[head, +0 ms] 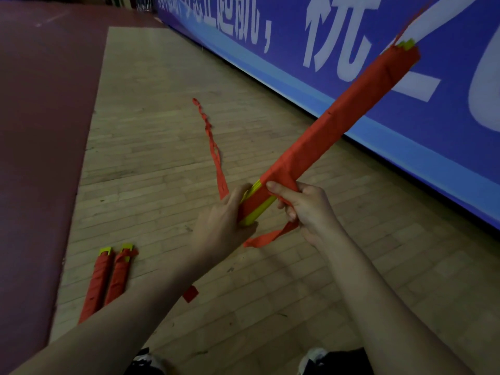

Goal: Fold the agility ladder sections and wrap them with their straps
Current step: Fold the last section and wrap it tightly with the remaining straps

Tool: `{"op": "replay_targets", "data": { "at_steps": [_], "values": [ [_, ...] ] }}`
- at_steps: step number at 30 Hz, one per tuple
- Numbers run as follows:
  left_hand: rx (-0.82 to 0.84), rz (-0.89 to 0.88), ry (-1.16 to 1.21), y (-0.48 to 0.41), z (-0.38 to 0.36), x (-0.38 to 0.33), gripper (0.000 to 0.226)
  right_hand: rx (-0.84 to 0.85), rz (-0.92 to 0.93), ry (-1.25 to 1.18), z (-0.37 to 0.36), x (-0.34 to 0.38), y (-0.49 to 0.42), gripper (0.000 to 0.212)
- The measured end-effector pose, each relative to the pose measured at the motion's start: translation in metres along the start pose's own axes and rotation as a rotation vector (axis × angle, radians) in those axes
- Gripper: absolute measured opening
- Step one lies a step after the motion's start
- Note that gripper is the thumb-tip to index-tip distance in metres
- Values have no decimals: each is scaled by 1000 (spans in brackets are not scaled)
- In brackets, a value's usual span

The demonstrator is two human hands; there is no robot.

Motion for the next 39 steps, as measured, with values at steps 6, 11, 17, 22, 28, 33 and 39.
{"op": "replay_targets", "data": {
  "at_steps": [6, 11, 17, 22, 28, 33, 39],
  "values": [
    [22, 2, 22, 0, 1, 0, 80, 158, -84, 21, -2, 0, 3, 14],
    [2, 38, -56, -2, 7, 7, 82, 419, -244, 135, 4, -6, 12, 12],
    [18, 134, -31, -6, 12, 15, 82, 399, -124, 37, 2, 8, 17, 8],
    [62, 168, 9, -10, 9, 20, 87, 363, 82, 55, -3, 15, 14, 4],
    [165, 276, 633, -10, 5, 16, 74, 311, 119, 77, 4, 14, 9, 12],
    [257, 340, 962, -6, 9, 1, 51, 294, 17, -15, 8, 6, 4, 7],
    [474, 236, 1278, 0, -2, -16, 57, 476, -27, -333, -7, 2, 2, 29]
  ]
}}
Point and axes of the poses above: each hand's wrist, its own y-axis away from the middle knuckle, its own z-axis out of the back of the hand, x = y × z, the point moved 6 cm from there along -y, towards the middle knuckle, and after that the axes turned 1 degree about z, right-handed, at the moved point
